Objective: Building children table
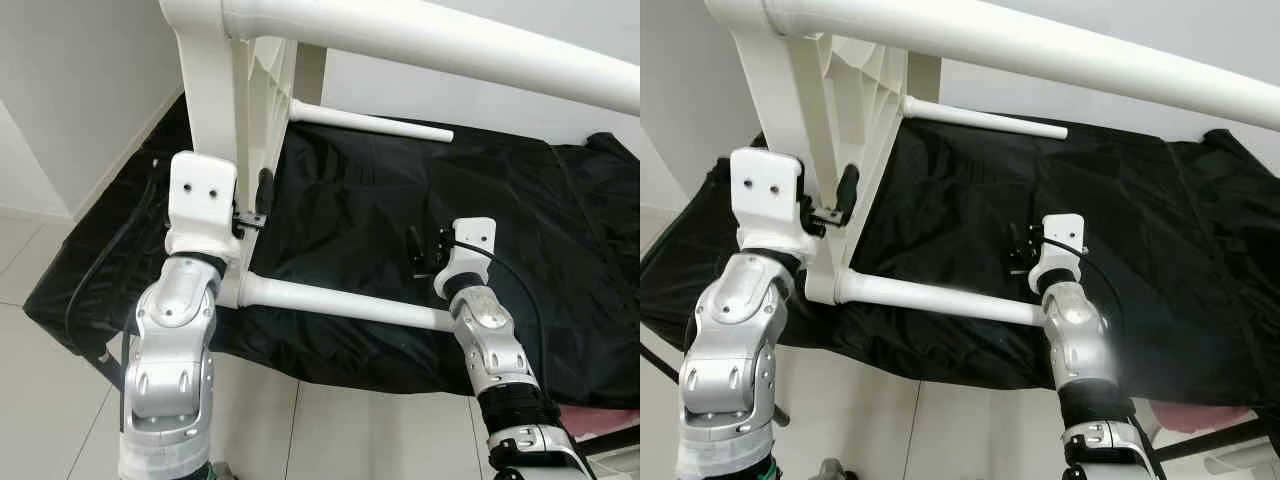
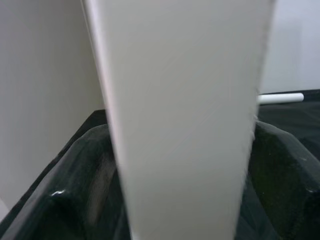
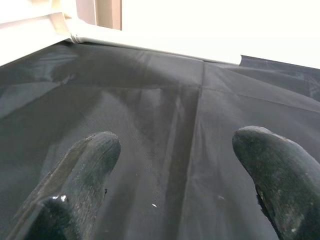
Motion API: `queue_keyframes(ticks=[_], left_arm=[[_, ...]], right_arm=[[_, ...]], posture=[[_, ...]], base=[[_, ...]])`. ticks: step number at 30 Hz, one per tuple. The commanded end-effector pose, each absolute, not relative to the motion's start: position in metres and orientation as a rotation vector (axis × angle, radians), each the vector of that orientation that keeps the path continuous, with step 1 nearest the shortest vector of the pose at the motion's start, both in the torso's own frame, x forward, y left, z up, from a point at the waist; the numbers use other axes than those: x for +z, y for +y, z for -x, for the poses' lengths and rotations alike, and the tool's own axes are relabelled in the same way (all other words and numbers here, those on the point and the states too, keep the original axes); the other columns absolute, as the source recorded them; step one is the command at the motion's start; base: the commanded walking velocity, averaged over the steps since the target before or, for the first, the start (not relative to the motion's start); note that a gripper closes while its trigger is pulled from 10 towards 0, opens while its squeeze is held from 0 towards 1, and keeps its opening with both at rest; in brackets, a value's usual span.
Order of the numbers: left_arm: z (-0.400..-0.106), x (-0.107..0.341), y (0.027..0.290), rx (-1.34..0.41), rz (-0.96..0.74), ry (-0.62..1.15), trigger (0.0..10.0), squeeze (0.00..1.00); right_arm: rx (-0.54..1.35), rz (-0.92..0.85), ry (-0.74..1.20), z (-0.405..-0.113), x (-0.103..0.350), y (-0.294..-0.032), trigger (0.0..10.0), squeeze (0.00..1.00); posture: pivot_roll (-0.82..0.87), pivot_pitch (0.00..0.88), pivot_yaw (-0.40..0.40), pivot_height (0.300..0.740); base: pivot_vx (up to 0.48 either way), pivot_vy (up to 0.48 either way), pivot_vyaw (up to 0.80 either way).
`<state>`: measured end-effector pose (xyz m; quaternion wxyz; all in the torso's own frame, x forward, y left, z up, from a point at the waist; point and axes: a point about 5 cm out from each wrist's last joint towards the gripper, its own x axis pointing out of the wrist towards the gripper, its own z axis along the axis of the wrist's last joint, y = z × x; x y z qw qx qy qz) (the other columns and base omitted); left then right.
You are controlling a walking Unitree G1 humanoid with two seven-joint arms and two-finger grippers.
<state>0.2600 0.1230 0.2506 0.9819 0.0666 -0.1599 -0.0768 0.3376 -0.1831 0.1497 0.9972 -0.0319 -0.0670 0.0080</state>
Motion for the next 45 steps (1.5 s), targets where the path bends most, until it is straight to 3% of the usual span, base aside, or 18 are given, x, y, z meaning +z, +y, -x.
queue_keyframes(ticks=[1,15,21,35,38,45], left_arm=[[-0.251,0.257,0.124,-0.134,-0.105,-0.382,10.0,0.00],[-0.210,0.252,0.130,-0.192,-0.065,-0.436,10.0,0.00],[-0.189,0.235,0.135,-0.329,-0.171,-0.388,10.0,0.00],[-0.192,0.186,0.132,-0.489,-0.322,-0.188,10.0,0.00],[-0.201,0.178,0.132,-0.481,-0.263,-0.163,10.0,0.00],[-0.209,0.157,0.127,-0.476,-0.217,-0.121,10.0,0.00]], right_arm=[[-0.001,0.074,-0.132,-0.335,0.148,-0.188,10.0,0.00],[0.019,0.072,-0.127,-0.338,0.147,-0.183,10.0,0.00],[0.044,0.071,-0.125,-0.342,0.147,-0.176,10.0,0.00],[0.003,0.051,-0.187,-0.336,0.149,-0.175,10.0,0.00],[-0.066,-0.020,-0.229,-0.325,0.148,-0.181,10.0,0.00],[-0.195,0.042,-0.197,-0.305,0.130,-0.189,10.0,0.00]], posture=[[0.07,0.076,-0.035,0.740],[0.11,0.079,-0.056,0.740],[0.13,0.078,-0.062,0.740],[0.13,0.068,-0.045,0.740],[0.12,0.062,-0.029,0.740],[0.09,0.053,0.001,0.740]], base=[[0.000,0.000,0.00],[0.000,0.000,0.00],[0.000,0.000,0.00],[0.000,0.000,0.00],[0.000,0.000,0.00],[0.000,0.000,0.00]])
